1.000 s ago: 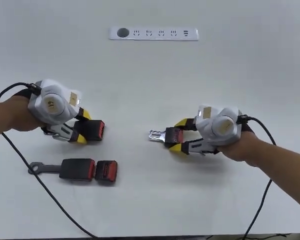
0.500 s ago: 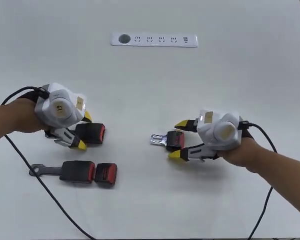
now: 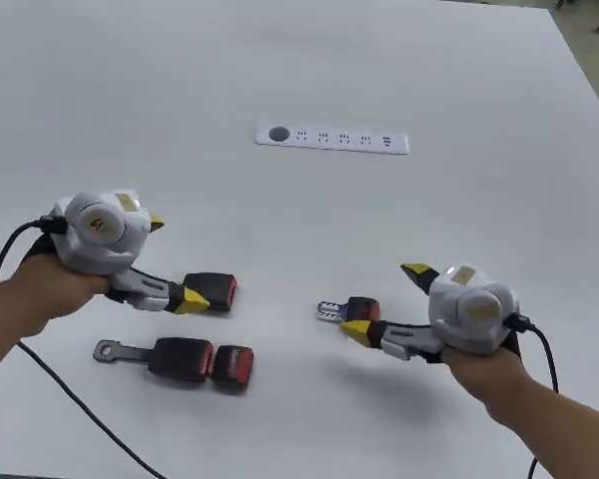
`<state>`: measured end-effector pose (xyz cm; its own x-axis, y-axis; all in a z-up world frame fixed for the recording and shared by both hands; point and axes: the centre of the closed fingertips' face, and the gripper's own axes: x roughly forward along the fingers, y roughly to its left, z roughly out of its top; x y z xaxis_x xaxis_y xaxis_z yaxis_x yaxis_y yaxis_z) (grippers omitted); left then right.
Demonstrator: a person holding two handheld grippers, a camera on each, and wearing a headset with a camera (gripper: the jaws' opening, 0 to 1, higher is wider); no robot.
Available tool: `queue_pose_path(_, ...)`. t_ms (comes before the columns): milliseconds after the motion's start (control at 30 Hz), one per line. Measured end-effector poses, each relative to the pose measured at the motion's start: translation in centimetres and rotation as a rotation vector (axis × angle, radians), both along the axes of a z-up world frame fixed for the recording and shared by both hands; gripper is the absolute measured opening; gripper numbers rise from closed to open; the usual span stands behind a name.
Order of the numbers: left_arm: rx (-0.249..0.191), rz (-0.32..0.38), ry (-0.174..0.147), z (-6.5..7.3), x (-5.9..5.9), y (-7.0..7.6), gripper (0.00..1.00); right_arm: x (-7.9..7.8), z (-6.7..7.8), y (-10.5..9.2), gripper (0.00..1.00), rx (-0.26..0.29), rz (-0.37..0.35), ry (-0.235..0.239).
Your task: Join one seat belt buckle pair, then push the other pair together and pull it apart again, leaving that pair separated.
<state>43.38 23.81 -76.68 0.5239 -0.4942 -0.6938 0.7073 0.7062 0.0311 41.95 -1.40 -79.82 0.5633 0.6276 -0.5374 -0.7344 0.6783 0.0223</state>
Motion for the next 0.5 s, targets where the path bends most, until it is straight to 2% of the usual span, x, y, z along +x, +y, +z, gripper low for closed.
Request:
queue_pose_path(67, -0.014, 0.061, -0.003, 0.3, -0.8, 0.9, 0.98, -0.7, 0.4, 0.2, 0.92, 0.011, -0.016, 0.000)
queue_pose_path(100, -0.047, 0.095, -0.002, 0.7, -1.4, 1.2, 1.00, -0.9, 0.5, 0.2, 0.94, 0.012, -0.018, -0.003)
queue_pose_path(167, -0.080, 0.123, -0.011, 1.3, -2.2, 1.7, 1.00, -1.7, 1.0, 0.5, 0.94, 0.010, -0.025, -0.011)
queue_pose_path(267, -0.092, 0.121, -0.014, 1.7, -4.4, 2.1, 1.00, -3.0, 1.9, 0.9, 0.95, 0.004, -0.021, -0.039)
queue_pose_path(333, -0.095, 0.097, -0.019, 1.9, -5.8, 2.2, 1.00, -3.8, 2.3, 1.0, 0.95, -0.025, -0.007, -0.068)
queue_pose_path(433, -0.100, 0.061, -0.034, 2.2, -7.4, 2.3, 1.00, -5.4, 2.7, 1.5, 0.96, -0.020, 0.014, -0.074)
queue_pose_path(500, -0.110, 0.027, -0.036, 2.4, -8.5, 2.2, 1.00, -6.3, 2.8, 1.5, 0.96, -0.037, 0.029, -0.085)
